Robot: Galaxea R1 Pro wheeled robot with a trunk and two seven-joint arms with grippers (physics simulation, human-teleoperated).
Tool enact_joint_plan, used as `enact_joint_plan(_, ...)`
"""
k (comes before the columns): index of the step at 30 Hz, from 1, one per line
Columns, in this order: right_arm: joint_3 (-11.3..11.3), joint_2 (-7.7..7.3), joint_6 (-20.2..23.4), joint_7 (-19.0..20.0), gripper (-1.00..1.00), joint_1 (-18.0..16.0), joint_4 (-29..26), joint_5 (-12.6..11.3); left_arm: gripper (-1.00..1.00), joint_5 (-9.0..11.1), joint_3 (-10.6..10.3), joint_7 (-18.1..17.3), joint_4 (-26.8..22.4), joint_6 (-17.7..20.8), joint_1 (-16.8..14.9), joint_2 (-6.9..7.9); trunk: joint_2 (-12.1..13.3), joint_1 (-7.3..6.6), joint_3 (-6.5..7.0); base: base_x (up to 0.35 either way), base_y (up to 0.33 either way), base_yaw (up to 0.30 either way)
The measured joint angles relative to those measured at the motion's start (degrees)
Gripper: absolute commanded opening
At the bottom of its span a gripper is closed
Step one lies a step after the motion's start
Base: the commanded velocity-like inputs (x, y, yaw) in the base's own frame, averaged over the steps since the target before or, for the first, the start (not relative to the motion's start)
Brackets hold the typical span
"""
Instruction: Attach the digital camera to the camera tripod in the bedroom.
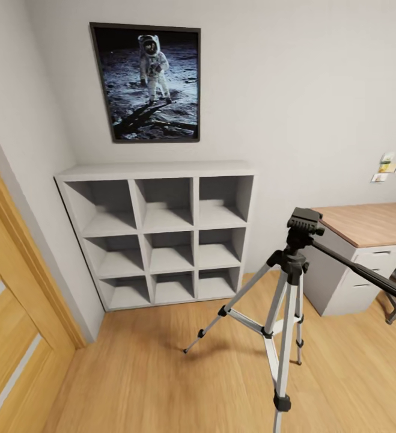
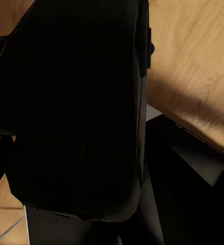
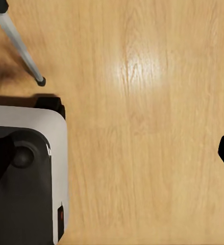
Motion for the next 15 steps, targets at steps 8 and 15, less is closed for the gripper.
enact_joint_plan(8, 0.00, 0.01, -0.01, -0.01, 1.00, -0.01, 0.00, 0.00, -1.00, 0.00, 0.00, 0.01, 0.00, 0.00, 0.00, 0.01, 0.00, 0.00, 0.00, 0.000, 0.015, -0.095)
enact_joint_plan(15, 0.00, 0.01, -0.01, -0.01, 1.00, 0.00, 0.00, 0.00, -1.00, 0.00, 0.00, -0.01, 0.00, 0.00, 0.00, 0.00, 0.00, 0.00, 0.00, 0.000, 0.000, -0.261)
